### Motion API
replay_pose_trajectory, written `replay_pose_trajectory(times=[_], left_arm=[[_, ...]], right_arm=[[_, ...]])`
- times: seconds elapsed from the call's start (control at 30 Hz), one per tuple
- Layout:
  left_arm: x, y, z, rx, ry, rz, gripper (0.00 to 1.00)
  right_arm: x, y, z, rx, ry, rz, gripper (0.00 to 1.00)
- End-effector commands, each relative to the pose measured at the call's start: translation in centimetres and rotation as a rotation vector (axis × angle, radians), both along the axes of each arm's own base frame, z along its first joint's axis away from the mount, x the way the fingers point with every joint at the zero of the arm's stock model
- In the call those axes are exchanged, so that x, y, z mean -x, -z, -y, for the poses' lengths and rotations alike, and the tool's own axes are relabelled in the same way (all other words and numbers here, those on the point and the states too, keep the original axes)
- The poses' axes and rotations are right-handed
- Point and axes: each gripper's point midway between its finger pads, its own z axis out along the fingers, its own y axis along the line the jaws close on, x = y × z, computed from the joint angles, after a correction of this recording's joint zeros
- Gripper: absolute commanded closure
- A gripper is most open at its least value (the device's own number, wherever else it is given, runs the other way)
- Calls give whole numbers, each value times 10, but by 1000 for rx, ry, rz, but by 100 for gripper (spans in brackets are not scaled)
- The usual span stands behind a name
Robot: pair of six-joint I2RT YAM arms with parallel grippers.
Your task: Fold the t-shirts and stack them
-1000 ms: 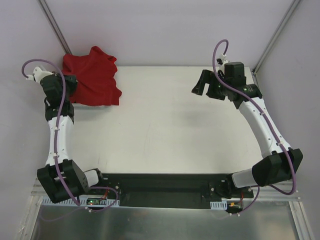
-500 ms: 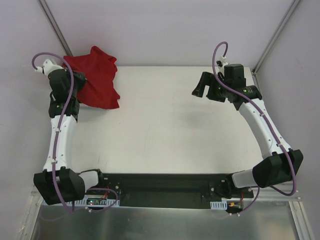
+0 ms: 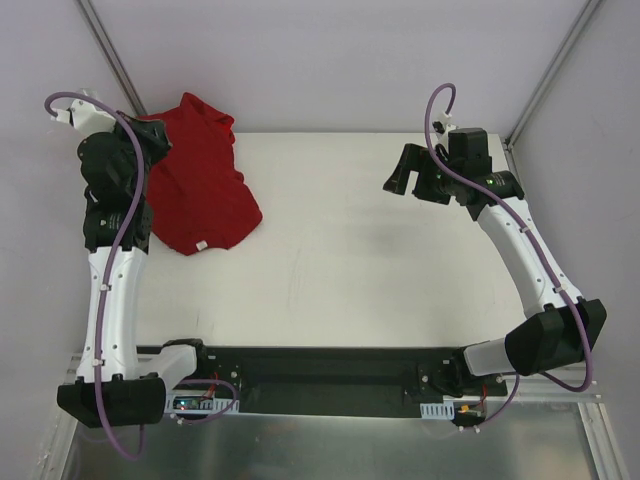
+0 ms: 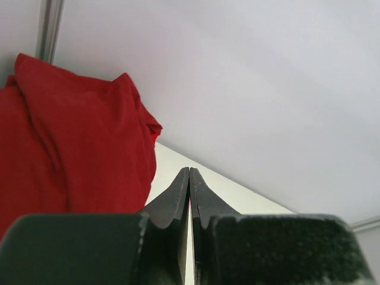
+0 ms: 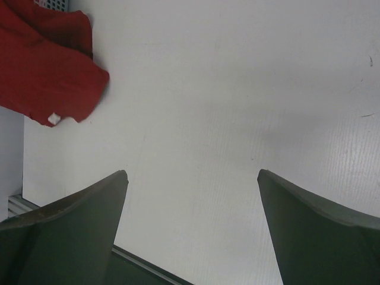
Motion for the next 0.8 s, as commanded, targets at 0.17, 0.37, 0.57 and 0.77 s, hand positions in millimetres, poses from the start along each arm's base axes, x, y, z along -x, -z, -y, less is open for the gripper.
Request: replay_pose_trajectory(times=[0.17,0.37,0.57,0.77], left_arm=[[8,88,21,103,5,-234,64],[11,201,-25,68,-271,-478,46],[-26,222,-42,-10,-280,-550,47],[-55,223,-54,-34,-270,-533,57]], right_arm=[[3,-17,-2,-27,-3,33,4],[7,-6,-3,-23,-10,4,4],[8,-5,-4,-17,-16,-8,4],[11,-3,2,6,5,-5,4]])
